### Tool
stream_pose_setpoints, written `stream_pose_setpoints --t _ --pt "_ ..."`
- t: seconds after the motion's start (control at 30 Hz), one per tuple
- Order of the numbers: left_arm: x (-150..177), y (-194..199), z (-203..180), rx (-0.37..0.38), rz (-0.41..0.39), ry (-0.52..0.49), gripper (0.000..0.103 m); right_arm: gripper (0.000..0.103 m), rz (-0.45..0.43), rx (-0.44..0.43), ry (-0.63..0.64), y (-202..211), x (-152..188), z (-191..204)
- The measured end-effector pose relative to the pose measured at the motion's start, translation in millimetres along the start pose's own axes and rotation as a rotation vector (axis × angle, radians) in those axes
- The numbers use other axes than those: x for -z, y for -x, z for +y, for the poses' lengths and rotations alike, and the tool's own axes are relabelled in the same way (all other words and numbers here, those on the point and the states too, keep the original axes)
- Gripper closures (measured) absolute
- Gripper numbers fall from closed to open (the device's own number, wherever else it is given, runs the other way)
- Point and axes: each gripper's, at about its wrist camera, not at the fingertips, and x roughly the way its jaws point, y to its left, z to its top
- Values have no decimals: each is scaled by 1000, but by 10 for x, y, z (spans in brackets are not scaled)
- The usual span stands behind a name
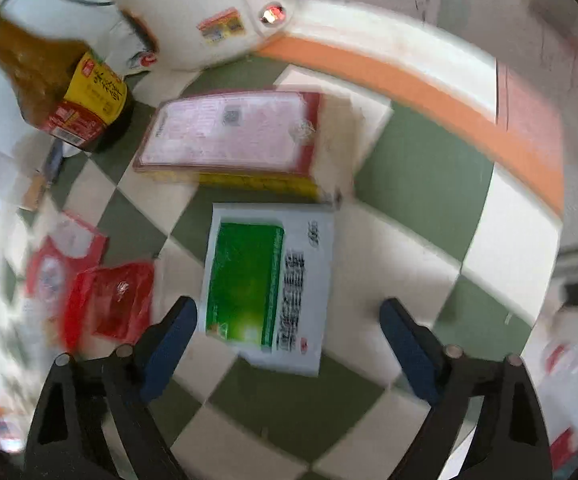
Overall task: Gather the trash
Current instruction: 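Grasp the dark green wrapper with the left tool while the right tool grasps a small white scrap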
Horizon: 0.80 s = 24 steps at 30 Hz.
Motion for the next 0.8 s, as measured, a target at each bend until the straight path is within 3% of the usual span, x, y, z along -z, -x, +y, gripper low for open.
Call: stream_pose_setpoints --t 0.07,0.13,0.17,0.2,0.47,0.63,0.8 --pt "-83 -24 -3 -6 -1 -1 77 27 -36 52 28 5 16 82" --pt "-114 -36 11 -9 -2 2 77 76 -80 103 55 43 36 103" --pt "-112 -39 17 -12 -2 1 77 85 -84 94 51 52 35 69" --pt "-106 -37 22 -15 -2 2 77 103 -80 80 45 56 32 31" --pt "-52 303 -66 -9 -43 -7 77 103 -148 -116 -56 504 274 -445" --pt "43 704 -146 0 -92 -37 77 103 -192 -182 -73 883 458 -692" --pt "-35 953 -467 25 -134 -98 77 103 -233 -181 -88 1189 631 -928"
